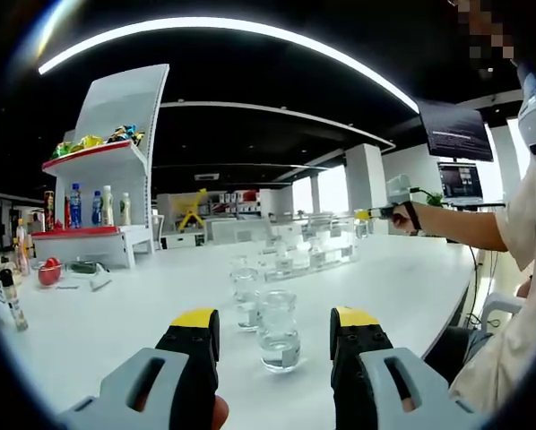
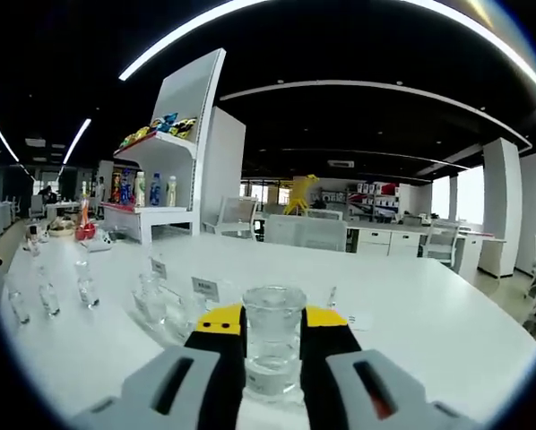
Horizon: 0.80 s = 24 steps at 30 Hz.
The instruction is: Identify the label on the chemical reagent bottle, grasp the chemical reagent bottle, and place it in the designated position on the reagent rack
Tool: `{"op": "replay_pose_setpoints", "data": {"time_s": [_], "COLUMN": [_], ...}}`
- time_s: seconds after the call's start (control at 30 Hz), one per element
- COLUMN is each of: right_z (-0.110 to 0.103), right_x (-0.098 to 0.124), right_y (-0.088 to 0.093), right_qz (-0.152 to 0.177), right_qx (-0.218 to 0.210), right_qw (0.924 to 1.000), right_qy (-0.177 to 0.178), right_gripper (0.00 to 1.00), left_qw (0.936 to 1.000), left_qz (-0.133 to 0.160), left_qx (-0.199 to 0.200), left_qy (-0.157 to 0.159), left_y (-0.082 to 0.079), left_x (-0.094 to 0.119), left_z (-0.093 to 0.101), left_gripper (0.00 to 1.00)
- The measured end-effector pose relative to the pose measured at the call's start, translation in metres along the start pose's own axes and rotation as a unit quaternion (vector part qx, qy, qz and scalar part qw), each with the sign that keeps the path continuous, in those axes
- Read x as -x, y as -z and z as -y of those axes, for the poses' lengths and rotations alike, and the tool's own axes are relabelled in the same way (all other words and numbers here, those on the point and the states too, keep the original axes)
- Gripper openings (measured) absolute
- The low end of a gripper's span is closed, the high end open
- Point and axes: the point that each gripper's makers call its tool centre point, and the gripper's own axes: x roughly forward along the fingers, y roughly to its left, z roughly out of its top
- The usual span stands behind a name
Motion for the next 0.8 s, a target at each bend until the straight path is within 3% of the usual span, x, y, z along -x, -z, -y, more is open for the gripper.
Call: {"op": "replay_pose_setpoints", "data": {"time_s": [0.2,0.67,0.8], "right_z": [-0.008,-0.016,-0.006], "right_x": [-0.018,-0.033,-0.047], "right_y": [0.005,0.006,0.003], "right_qz": [-0.004,-0.003,0.005], "right_qx": [-0.024,-0.018,-0.012], "right_qw": [0.9996,0.9997,0.9998], "right_qy": [-0.013,-0.014,-0.016], "right_gripper": [0.22,0.22,0.22], "left_qw": [1.0000,0.9999,0.9999], "left_qz": [0.000,-0.001,-0.002], "left_qx": [-0.003,-0.004,-0.004], "left_qy": [-0.008,-0.014,-0.015], "left_y": [-0.002,-0.003,-0.002], "left_x": [0.004,0.005,0.005], "left_z": [-0.005,-0.011,-0.012], "left_gripper": [0.49,0.49,0.49]}}
